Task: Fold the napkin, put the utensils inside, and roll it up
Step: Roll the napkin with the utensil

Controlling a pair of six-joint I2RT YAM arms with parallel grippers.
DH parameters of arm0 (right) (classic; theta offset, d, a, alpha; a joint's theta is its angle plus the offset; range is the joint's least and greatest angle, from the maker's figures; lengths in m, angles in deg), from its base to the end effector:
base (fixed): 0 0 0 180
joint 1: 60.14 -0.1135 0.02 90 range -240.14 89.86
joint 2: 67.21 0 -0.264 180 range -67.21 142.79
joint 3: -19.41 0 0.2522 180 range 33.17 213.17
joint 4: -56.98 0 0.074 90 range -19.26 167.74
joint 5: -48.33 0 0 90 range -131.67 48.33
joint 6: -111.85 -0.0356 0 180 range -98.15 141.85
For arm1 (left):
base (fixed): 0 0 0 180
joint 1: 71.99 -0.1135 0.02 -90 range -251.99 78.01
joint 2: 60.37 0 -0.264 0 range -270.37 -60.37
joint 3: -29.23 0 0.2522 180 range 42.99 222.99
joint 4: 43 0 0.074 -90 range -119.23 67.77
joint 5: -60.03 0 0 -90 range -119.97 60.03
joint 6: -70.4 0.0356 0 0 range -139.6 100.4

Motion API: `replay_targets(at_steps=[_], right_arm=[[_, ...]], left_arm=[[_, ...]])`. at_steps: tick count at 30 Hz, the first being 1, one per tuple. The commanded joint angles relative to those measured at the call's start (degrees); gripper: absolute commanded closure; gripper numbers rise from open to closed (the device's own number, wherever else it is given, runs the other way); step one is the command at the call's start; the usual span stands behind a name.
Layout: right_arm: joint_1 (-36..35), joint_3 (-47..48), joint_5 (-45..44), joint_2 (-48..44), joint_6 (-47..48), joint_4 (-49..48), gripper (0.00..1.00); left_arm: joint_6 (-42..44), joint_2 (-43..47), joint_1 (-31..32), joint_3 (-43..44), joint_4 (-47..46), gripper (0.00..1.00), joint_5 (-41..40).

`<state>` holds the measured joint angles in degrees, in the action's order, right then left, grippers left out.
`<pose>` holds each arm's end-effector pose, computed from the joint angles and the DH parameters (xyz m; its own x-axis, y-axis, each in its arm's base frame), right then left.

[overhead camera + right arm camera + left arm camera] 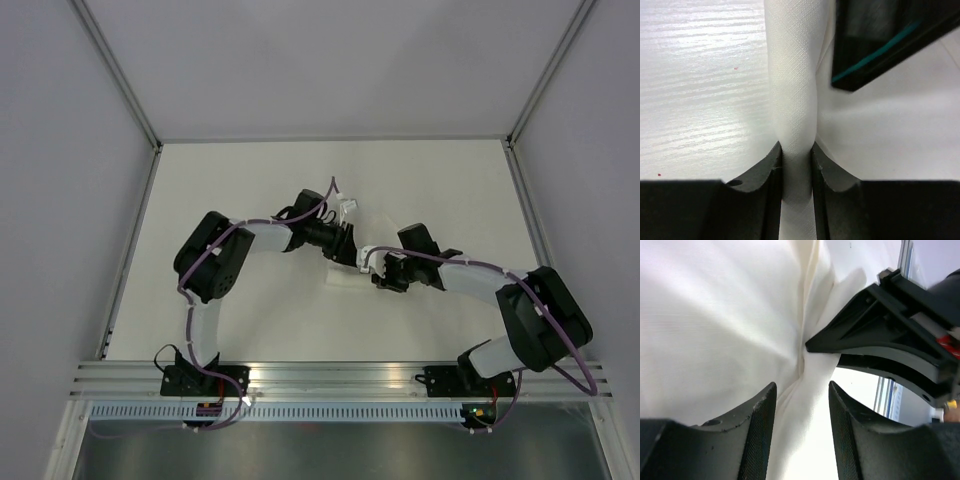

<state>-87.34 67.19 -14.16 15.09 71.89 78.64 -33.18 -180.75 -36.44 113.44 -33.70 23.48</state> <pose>0.2159 0.1294 0.1445 0.0114 -0.7585 -0.6516 -0.9736 0.1401 -0.1802 0.3282 -0.2697 0.1245 -0.7527 0.3660 -0.5472 0.6459 0.2499 -0.7213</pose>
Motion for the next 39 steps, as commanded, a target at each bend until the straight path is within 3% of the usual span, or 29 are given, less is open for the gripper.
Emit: replay_targets(at_steps=[1, 4, 10, 15, 22, 29, 39], right_arm=[[0.92, 2.8, 4.13, 6.02, 4.44, 11.77, 0.94], [2.76, 6.93, 7.73, 10.41, 7.51, 19.75, 0.95], [6.8, 16.42, 13.53, 20.34, 14.98, 33.46, 0.95], [8.39, 25.56, 16.52, 31.49, 22.55, 45.78, 0.94], [9.88, 34.53, 17.84, 40.56, 25.9, 56.95, 0.94], [10.24, 36.2, 17.49, 41.97, 24.67, 57.14, 0.94], [10.24, 36.64, 17.23, 42.24, 23.17, 56.7, 0.94]], left_arm=[[-11.19, 9.18, -3.55, -5.93, -17.4, 0.49, -3.17], [-13.66, 15.05, -4.79, -12.95, -25.02, 0.5, -9.39], [-14.46, 27.89, -4.27, -31.59, -43.66, 0.5, -29.26], [-3.51, 33.98, 2.4, -39.51, -46.42, 0.54, -44.12], [12.86, 34.07, 14.88, -37.59, -38.79, 0.53, -55.36], [33.94, 25.91, 27.62, -31.44, -31.04, 0.52, -60.82], [39.51, 22.47, 33.09, -29.59, -28.49, 0.41, -60.31]])
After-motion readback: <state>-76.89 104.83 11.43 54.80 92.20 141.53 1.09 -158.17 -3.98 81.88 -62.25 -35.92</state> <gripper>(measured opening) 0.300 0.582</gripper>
